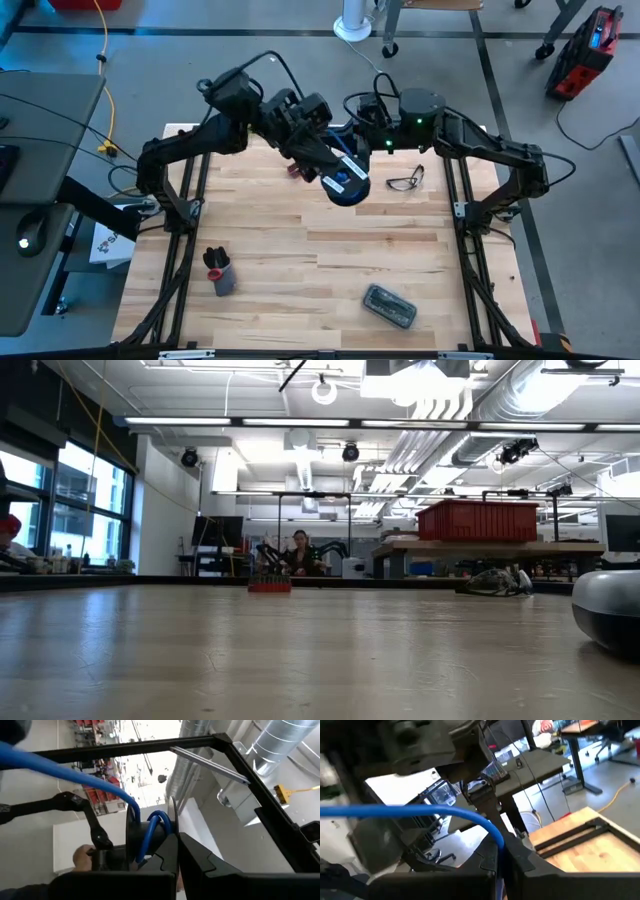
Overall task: Coil cords
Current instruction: Coil the blue wire onto the spool
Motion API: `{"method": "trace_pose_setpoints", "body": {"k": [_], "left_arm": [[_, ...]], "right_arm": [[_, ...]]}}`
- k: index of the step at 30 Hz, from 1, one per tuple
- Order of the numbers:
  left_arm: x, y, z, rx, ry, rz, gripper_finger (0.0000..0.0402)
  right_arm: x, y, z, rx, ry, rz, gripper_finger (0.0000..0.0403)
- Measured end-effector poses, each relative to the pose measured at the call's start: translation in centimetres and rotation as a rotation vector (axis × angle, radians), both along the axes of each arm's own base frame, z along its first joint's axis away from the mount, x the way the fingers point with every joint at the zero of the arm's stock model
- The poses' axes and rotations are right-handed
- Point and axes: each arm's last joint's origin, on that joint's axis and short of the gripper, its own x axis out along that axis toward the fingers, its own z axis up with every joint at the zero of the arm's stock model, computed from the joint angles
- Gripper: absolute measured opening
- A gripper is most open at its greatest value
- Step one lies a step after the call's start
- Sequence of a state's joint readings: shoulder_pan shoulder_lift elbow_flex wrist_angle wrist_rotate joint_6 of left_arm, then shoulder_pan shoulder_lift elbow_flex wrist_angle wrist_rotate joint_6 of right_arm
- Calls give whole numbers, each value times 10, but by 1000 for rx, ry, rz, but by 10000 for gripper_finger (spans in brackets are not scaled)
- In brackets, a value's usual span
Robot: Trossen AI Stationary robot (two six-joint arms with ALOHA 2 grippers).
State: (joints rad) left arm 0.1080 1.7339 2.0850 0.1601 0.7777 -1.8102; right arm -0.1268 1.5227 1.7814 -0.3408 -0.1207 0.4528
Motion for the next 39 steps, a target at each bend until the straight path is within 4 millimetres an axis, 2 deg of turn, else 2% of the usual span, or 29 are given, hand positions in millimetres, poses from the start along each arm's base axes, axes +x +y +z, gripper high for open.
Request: {"method": "trace_pose_setpoints", "body": {"k": [8,12,25,33,39], "left_arm": [[23,1,-11,-76,-35,-46,0],[24,5,-11,-60,-56,-36,0],[2,21,5,2,-184,38,0],[-3,34,8,33,-212,77,0],[-8,51,8,86,-224,99,0]], "right_arm": [[-1,3,-10,54,104,2,0],[-1,6,-11,73,116,3,0],[-9,4,-10,82,146,-9,0],[-8,4,-10,85,141,-11,1],[-8,6,-10,87,141,2,1]]}}
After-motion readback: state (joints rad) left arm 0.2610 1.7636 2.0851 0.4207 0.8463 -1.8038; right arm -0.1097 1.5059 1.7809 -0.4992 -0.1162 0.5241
